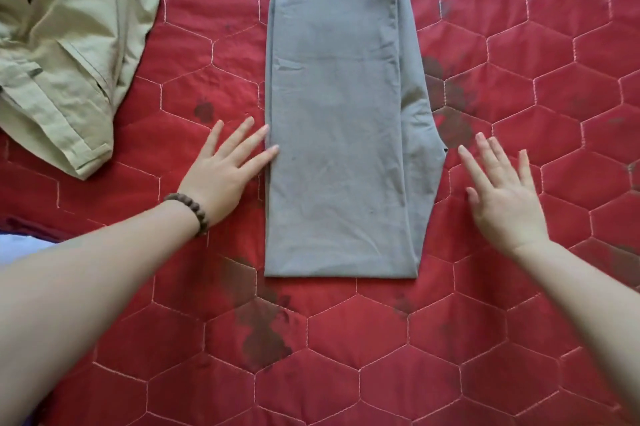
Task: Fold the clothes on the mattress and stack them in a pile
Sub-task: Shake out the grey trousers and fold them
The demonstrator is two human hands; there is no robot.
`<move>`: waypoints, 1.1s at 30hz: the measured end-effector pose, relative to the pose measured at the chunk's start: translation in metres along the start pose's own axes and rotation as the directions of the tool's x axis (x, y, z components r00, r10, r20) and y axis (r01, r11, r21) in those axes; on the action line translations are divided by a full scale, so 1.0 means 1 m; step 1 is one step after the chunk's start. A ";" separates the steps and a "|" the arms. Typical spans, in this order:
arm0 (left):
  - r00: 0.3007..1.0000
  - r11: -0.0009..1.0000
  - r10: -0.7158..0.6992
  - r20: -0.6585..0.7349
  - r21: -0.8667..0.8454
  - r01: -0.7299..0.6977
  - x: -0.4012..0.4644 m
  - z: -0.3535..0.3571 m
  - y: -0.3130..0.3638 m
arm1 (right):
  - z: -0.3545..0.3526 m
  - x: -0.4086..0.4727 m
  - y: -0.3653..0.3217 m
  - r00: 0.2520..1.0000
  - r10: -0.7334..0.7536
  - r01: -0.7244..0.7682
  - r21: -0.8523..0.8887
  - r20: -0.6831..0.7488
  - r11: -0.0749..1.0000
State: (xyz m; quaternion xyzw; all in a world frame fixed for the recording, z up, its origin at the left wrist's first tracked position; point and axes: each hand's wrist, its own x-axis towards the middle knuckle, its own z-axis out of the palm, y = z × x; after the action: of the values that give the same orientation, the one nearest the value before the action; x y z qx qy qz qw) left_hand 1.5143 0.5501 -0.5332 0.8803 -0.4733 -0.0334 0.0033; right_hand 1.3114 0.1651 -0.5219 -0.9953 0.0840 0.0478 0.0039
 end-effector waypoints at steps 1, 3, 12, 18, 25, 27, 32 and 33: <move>0.999 0.999 0.030 0.011 0.012 -0.030 0.010 -0.002 -0.003 | -0.003 0.013 0.004 0.999 -0.052 0.052 -0.024 -0.004 0.998; 0.989 0.988 0.148 0.024 0.045 -0.149 0.030 -0.003 -0.004 | -0.006 0.040 0.000 0.970 -0.240 0.238 -0.062 -0.040 0.969; 0.908 0.930 0.368 0.199 -0.074 -0.360 0.057 -0.003 -0.014 | -0.004 0.098 -0.024 0.673 -0.716 0.736 -0.075 0.186 0.672; 0.959 0.878 0.260 0.110 -0.440 -0.187 0.049 -0.021 -0.018 | -0.024 0.099 -0.023 0.757 -0.558 0.340 0.523 0.341 0.781; 0.668 0.202 -0.514 0.538 -0.681 0.704 0.068 -0.029 -0.011 | -0.031 0.126 -0.041 0.722 0.021 -0.689 0.717 0.691 0.107; 0.688 0.250 -0.545 0.478 -0.691 0.678 0.075 -0.030 0.000 | -0.023 0.122 -0.047 0.676 0.055 -0.736 0.672 0.735 0.079; 0.703 0.338 -0.542 0.461 -0.646 0.685 0.070 -0.025 -0.003 | -0.019 0.111 -0.040 0.712 0.142 -0.701 0.685 0.687 0.198; 0.705 0.316 -0.548 0.450 -0.669 0.673 0.075 -0.027 -0.006 | -0.022 0.114 -0.039 0.738 0.169 -0.674 0.701 0.653 0.234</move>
State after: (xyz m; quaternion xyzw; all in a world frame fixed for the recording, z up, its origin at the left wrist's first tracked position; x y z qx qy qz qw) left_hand 1.5623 0.4899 -0.5105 0.8864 -0.0355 -0.3012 0.3498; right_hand 1.4314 0.1843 -0.5110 -0.7111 0.3676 0.2185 0.5581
